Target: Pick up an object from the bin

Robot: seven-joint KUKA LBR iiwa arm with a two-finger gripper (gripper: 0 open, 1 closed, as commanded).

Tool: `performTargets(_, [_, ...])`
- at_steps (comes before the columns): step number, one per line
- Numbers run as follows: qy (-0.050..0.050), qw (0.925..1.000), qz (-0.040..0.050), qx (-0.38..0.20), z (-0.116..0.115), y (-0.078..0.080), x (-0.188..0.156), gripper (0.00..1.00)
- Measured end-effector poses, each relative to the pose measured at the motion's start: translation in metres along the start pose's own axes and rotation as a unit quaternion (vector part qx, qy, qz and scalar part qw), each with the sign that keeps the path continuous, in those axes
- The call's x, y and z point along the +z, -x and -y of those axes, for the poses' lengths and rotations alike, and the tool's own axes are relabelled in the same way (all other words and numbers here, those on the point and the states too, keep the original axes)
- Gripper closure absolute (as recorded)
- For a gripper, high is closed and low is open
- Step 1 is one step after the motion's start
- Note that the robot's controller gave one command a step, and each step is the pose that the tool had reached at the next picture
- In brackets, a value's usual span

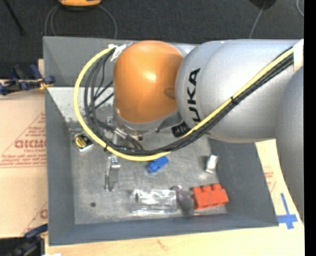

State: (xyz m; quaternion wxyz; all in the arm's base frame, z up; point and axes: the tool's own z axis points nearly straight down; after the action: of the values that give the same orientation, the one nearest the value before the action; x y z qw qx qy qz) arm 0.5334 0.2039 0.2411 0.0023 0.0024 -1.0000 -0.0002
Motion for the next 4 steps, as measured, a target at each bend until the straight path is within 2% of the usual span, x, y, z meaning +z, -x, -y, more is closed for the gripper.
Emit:
performTargets(1, [-0.001, 0.9982, 0.0003, 0.061, 0.047, 0.032, 0.108, 0.0])
performTargets(2, [0.002, 0.9999, 0.0102, 0.002, 0.093, -0.015, 0.168, 0.0])
performTargets(3, [-0.002, 0.9991, 0.0064, -0.043, 0.157, -0.039, 0.087, 0.0])
performTargets(4, [-0.001, 0.9887, 0.0101, -0.149, 0.189, -0.048, 0.167, 0.0])
